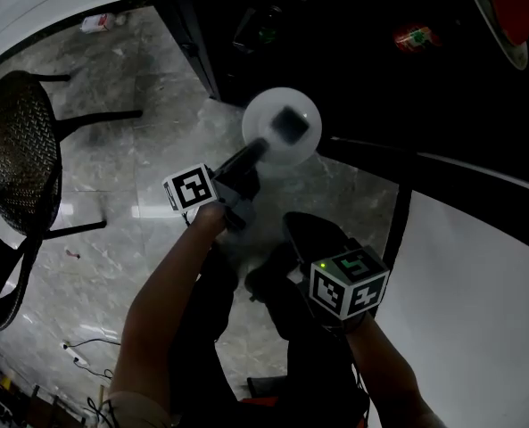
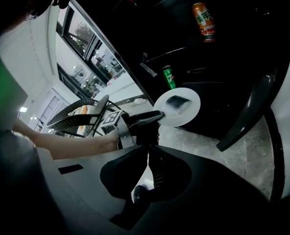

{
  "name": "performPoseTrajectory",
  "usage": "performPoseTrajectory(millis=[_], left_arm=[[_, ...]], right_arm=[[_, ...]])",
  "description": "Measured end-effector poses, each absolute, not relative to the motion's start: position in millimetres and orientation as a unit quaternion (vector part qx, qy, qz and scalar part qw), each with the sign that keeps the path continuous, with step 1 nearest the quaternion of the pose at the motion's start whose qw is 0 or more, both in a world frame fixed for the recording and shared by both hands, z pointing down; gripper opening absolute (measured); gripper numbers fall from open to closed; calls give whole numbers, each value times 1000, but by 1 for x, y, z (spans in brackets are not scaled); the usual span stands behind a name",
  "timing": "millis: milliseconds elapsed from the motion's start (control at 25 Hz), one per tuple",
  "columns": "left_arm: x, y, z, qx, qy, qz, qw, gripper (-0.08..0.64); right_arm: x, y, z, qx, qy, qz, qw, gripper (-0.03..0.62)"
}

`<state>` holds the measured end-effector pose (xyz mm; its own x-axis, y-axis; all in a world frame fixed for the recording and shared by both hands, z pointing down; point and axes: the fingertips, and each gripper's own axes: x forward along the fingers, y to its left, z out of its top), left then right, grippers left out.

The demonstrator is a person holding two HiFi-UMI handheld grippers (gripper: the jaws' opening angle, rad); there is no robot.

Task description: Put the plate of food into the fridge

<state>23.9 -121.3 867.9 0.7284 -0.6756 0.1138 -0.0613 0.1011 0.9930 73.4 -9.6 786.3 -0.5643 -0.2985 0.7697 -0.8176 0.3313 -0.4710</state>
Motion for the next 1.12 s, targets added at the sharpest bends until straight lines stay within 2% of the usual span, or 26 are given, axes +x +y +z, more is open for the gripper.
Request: performPoseTrajectory(millis=[1120], left_arm=[[52, -173, 917, 612, -341, -258, 666, 20]], right_arm=[[84, -8, 808, 345, -768, 458, 285, 25]])
